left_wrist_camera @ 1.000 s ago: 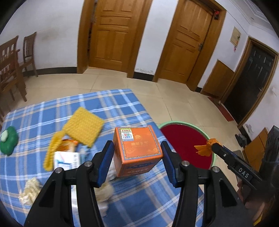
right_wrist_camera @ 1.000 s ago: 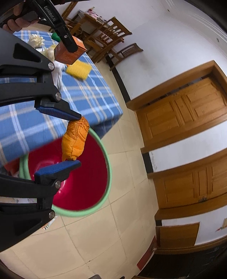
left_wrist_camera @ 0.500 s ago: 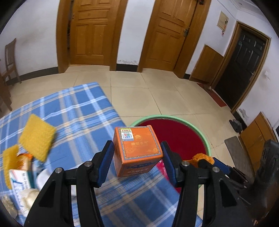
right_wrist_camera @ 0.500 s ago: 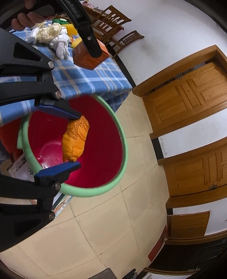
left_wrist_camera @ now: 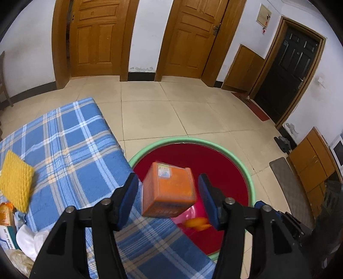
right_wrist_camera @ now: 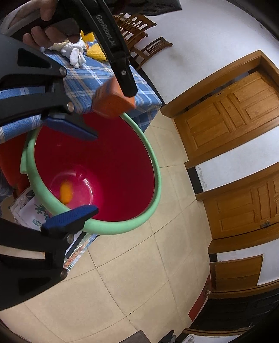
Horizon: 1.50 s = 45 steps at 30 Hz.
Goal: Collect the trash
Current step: 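Carry the orange bag and orange box over the red bin and release both, then move both tools back from the bin toward the table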
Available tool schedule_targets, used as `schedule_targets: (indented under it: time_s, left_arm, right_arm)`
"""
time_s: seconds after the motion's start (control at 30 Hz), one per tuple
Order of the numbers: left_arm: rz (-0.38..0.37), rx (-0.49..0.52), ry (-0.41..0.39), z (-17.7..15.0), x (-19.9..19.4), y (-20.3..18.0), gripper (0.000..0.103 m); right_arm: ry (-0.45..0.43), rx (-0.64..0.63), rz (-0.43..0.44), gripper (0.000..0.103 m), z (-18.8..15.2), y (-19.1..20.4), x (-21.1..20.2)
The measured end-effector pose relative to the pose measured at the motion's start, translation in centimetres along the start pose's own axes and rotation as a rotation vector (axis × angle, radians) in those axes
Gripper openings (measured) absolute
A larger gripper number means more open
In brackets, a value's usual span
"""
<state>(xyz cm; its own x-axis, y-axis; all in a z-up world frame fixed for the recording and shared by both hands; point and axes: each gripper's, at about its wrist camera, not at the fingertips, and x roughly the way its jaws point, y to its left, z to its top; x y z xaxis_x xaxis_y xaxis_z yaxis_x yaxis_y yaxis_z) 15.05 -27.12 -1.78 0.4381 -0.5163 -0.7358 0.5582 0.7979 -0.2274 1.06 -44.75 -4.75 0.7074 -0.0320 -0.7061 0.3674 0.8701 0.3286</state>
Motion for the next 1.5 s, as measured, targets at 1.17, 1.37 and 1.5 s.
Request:
schedule_targets:
  time_s: [1.17,1.37,1.5]
  left_arm:
    - [0.148,-0.187,-0.058,-4.0,-11.5,7.0,0.065]
    - [0.199,-0.217,-0.069,-5.8,-13.8,8.9,0.065]
    - [0.237,-0.240,-0.076,-7.0,-15.1,10.4,0.065]
  right_arm:
    - [-0.012,-0.097,0.103,0.072,-0.2,6.4,-3.5]
    - [0.007,-0.120,0.132,0.073,-0.8,8.0,-3.7]
    - [0.023,-0.138,0.152,0.073,-1.3,9.2,-3.6]
